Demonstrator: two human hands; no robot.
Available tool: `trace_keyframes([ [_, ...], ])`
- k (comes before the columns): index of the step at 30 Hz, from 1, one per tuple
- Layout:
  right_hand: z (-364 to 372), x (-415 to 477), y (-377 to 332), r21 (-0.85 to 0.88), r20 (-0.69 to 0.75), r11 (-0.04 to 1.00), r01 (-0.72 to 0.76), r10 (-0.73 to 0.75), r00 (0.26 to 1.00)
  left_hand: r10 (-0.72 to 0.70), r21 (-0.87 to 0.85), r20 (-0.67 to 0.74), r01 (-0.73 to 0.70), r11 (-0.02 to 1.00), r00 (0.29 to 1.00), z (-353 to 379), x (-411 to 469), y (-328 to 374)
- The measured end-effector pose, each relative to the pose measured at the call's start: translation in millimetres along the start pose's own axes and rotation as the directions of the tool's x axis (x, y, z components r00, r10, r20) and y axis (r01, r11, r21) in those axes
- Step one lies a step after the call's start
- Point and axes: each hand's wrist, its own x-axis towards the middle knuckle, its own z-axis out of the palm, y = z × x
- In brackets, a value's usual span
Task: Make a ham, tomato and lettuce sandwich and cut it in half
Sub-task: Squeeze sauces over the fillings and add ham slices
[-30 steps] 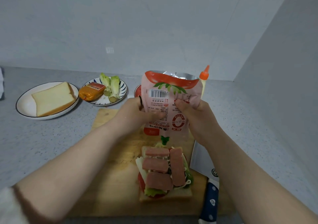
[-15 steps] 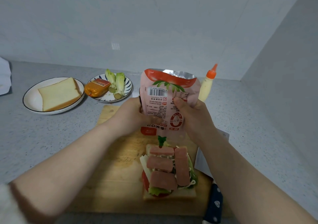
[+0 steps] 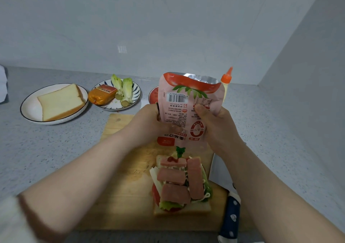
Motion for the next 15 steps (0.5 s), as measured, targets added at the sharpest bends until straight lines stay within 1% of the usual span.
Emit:
trace_keyframes([
  [6, -15.8, -10.2, -6.9, -0.055, -0.052, 0.998, -0.010, 0.007, 0.999, 0.046, -0.014, 0.037, -0.046, 0.999, 0.998, 15.3, 3.6, 8.4],
  [10, -25.5, -16.0, -11.7, -0.033, -0.047, 0.999, -0.005, 0.004, 0.999, 0.082, -0.063, 0.034, -0.080, 0.995, 0.996, 25.1, 5.1, 13.5],
  [15, -36.0, -21.0, -16.8, -0.038, -0.070, 0.999, 0.007, -0.010, 0.997, 0.128, -0.075, 0.043, -0.125, 0.989, 0.991, 34.9, 6.1, 21.9],
])
